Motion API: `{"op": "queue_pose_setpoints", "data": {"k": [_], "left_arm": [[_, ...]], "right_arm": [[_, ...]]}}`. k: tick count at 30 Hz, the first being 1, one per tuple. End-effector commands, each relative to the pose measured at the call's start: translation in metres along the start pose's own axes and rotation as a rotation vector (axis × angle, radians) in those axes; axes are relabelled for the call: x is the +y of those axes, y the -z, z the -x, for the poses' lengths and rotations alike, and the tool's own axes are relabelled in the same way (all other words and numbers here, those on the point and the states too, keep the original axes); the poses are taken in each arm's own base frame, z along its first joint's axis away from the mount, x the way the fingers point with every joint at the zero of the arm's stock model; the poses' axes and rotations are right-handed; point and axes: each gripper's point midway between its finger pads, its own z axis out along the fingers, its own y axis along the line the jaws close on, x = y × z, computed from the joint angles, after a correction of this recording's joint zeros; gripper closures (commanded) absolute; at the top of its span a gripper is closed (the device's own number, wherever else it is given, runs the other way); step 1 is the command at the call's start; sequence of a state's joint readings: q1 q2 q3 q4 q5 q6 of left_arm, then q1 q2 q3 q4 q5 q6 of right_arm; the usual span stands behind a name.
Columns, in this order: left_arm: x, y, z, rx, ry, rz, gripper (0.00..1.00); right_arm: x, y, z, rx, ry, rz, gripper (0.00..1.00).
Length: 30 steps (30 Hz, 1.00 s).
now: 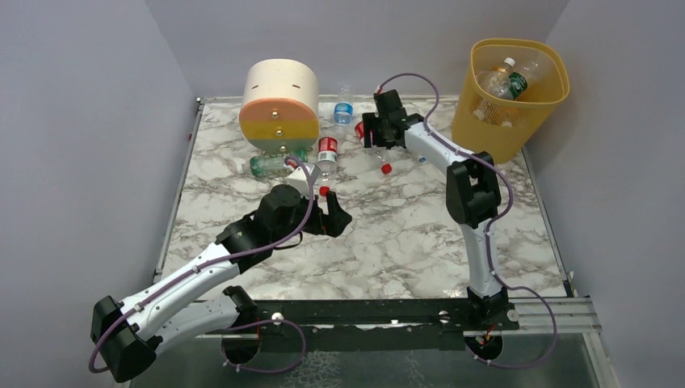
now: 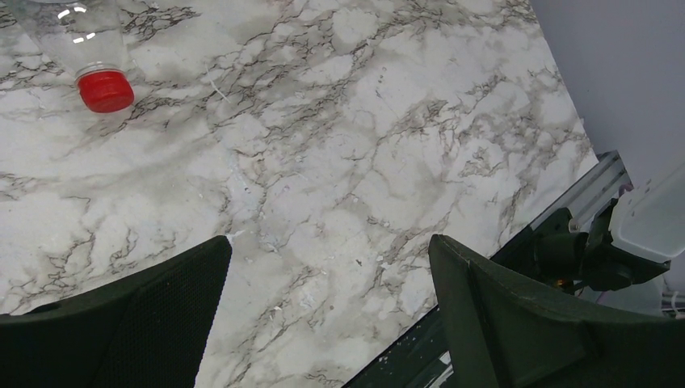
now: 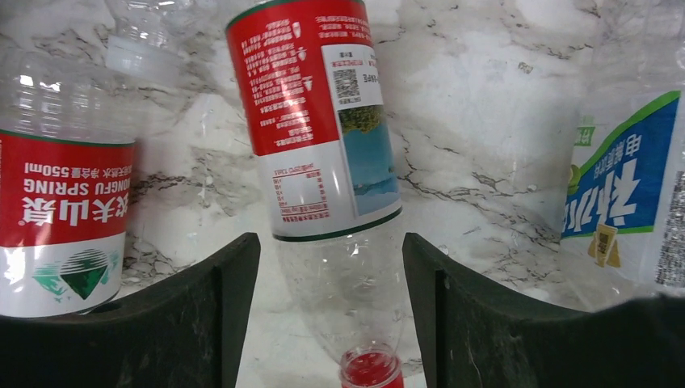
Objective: Put the plastic bottles in the bin
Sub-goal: Pick up the plastic bottle at the center of the board.
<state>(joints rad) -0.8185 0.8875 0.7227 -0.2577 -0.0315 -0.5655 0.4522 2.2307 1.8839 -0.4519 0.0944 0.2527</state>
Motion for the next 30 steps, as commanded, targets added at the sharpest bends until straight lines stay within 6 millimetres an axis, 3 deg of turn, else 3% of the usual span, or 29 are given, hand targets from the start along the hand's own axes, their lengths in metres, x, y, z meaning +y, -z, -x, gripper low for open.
{"op": "queue_pose_setpoints", "data": {"k": [1,13,17,19,22,30], "left_arm": [[0.003,0.005,-0.001,-0.007,0.013,0.011,0.01],[0.004,0.019,0.005,-0.043,0.054,0.019,0.01],[0.007,0.021,0.0,-0.04,0.071,0.025,0.01],[0.008,0.021,-0.003,-0.037,0.079,0.027,0.01],[0.009,0.021,-0.004,-0.034,0.083,0.027,0.01],[0.009,0.022,-0.001,-0.044,0.068,0.028,0.01]], "right_arm": [[-0.003,-0.013,0.011,-0.049,0.01,-0.03,0.32],[-0.003,-0.043,-0.014,0.022,0.015,-0.027,0.33],[-0.004,-0.039,-0.015,0.019,0.017,-0.025,0.54],[-0.003,-0.031,-0.011,0.007,0.016,-0.02,0.6],[0.001,-0.012,0.0,-0.027,0.011,0.002,0.6],[0.013,0.077,0.058,-0.189,-0.005,0.069,0.6]]}}
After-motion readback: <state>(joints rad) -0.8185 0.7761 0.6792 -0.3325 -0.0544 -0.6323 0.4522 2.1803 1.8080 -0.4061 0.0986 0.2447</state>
